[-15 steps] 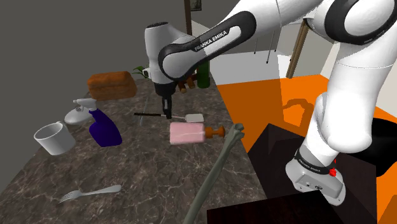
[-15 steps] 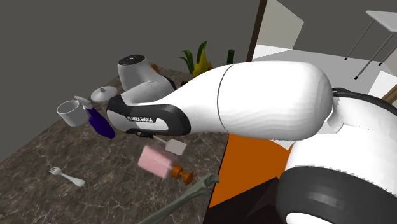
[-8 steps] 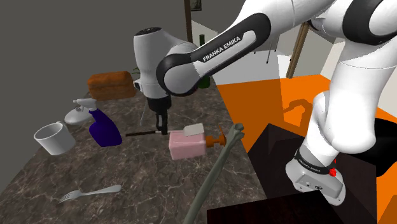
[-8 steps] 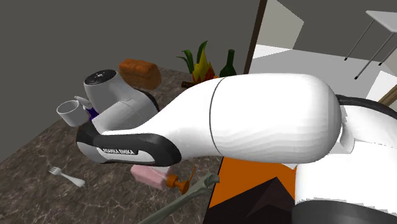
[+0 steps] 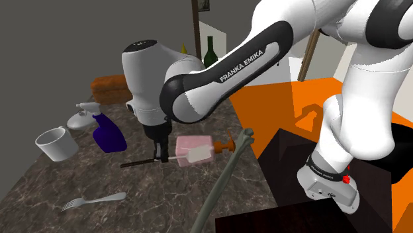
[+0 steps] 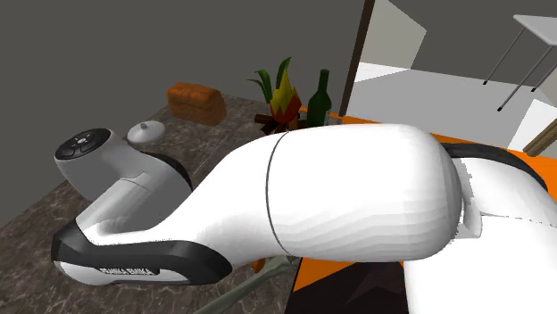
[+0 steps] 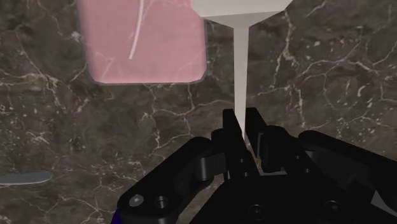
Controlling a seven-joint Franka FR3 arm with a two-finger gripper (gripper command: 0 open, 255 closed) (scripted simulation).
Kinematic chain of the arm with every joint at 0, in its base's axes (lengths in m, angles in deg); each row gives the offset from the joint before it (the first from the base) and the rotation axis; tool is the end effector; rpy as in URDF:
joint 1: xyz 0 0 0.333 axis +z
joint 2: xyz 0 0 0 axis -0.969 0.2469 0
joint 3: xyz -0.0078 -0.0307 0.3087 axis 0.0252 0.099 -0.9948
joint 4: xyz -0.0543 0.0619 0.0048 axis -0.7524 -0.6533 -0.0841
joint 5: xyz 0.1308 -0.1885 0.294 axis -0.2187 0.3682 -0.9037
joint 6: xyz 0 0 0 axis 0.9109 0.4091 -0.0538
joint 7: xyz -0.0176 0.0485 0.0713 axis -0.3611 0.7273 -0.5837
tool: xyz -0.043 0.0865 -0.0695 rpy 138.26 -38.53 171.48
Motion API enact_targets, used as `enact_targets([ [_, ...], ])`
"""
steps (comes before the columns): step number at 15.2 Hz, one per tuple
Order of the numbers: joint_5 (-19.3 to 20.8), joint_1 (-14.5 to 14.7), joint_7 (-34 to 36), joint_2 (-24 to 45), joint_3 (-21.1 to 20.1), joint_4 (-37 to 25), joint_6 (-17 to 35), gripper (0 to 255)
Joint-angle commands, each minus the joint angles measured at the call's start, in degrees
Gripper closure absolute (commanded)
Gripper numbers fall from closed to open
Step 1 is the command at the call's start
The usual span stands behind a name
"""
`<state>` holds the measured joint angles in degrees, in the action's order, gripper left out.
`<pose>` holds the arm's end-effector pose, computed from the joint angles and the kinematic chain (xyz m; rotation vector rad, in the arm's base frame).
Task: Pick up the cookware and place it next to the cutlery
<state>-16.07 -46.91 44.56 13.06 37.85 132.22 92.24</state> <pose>0.4023 0.4114 0.4235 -2.8607 -1.2288 -0.0948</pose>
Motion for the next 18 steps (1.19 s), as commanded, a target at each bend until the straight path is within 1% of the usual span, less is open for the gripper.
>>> enact_targets([
  [1,0.32,0.27,0.68,0.63,-0.12,0.85,1.44,255],
  [14,2.38,0.67,2.06,5.21,0.31,5.57,10.5,255],
  [18,2.44,0.69,2.1,5.36,0.33,5.67,10.73,255],
])
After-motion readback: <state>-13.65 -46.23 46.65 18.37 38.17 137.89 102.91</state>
